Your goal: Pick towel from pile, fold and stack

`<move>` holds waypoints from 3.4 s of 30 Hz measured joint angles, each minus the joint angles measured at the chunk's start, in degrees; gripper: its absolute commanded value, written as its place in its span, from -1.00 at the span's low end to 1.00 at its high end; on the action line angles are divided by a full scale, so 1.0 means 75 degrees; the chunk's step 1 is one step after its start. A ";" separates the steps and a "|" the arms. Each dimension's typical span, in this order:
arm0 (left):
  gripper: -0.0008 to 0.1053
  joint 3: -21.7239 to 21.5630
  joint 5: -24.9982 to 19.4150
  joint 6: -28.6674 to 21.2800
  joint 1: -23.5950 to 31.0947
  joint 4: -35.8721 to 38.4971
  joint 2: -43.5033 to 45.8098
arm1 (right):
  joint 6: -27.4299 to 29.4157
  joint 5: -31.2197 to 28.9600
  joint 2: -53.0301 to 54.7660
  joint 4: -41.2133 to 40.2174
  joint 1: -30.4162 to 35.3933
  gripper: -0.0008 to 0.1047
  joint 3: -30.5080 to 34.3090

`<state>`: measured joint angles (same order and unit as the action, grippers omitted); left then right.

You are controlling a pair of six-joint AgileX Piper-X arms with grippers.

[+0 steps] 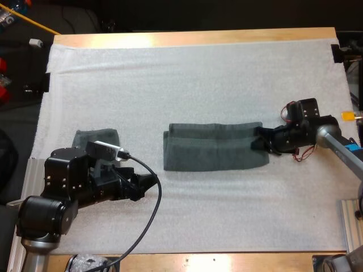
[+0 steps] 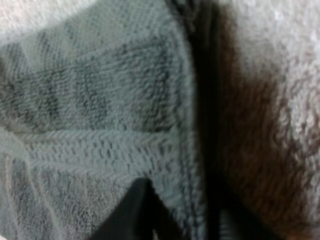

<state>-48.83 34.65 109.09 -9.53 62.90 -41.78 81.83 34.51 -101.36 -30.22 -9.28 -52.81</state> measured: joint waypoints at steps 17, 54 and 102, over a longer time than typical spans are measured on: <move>0.30 0.0000 0.0115 0.0000 0.0000 0.0000 0.0000 | 0.1045 -0.4132 0.1927 -0.2290 -0.0029 -0.99 0.0013; 0.30 0.0000 0.0115 0.0000 0.0000 0.0160 0.0000 | -0.2391 -0.2654 0.0437 -0.0142 -0.2722 -0.99 -0.0785; 0.30 0.0000 0.0115 0.0000 0.0000 0.0188 0.0000 | -0.2754 -0.1833 0.0340 0.0518 -0.4032 0.29 -0.0823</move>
<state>-48.83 35.51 109.09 -9.53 64.31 -41.78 61.17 20.77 -98.81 -26.34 -39.52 -58.98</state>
